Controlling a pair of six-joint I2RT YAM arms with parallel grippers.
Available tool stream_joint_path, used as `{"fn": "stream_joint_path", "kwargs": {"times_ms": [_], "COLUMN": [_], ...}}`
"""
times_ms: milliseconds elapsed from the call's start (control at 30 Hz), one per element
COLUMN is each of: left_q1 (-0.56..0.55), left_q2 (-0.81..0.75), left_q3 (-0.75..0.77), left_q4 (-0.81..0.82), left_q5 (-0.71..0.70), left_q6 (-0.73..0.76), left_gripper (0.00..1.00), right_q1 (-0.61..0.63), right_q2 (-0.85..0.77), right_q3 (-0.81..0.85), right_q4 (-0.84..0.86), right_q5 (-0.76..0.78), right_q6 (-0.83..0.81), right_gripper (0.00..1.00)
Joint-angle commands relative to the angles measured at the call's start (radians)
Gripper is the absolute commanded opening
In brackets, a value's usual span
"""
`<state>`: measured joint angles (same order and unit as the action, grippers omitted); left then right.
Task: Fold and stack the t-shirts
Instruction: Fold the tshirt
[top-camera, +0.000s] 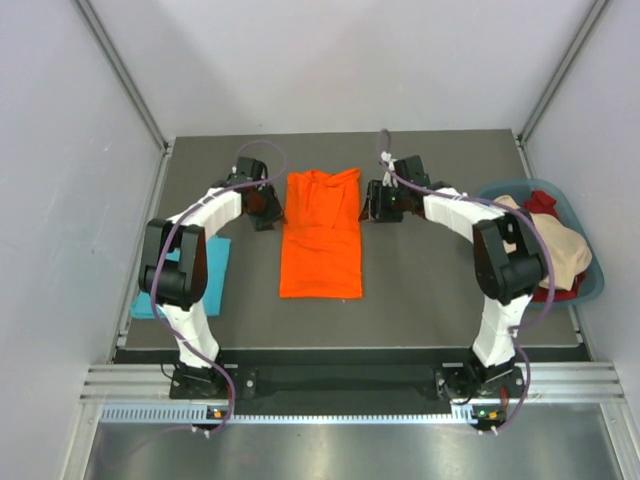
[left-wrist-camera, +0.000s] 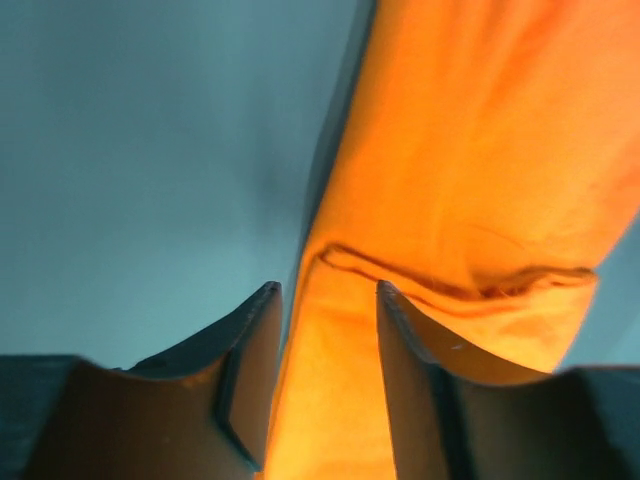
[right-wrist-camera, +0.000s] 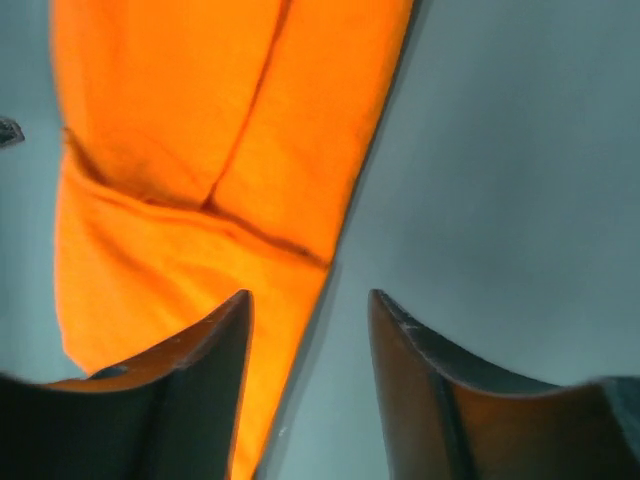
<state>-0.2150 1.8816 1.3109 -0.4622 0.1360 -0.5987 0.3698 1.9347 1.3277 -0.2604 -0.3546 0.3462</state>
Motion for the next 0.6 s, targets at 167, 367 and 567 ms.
{"fn": "stream_joint_path", "kwargs": {"times_ms": [167, 367, 567], "left_q1": [0.002, 0.000, -0.003], "left_q2": [-0.255, -0.407, -0.527], "left_q3": [-0.085, -0.373, -0.562], "left_q4": [-0.139, -0.046, 0.008], "left_q5": [0.023, 0.180, 0.221], "left_q6": [0.091, 0.096, 0.037], "left_gripper": [0.53, 0.53, 0.53], "right_q1": [0.050, 0.148, 0.216], "right_q2": [-0.288, -0.384, -0.459], "right_q3": [-0.241, -0.413, -0.565], "right_q4": [-0.053, -0.014, 0.096], "right_q5": [0.074, 0.097, 0.129], "right_q6": [0.137, 0.258, 0.414], "right_gripper": [0.72, 0.75, 0.73]}}
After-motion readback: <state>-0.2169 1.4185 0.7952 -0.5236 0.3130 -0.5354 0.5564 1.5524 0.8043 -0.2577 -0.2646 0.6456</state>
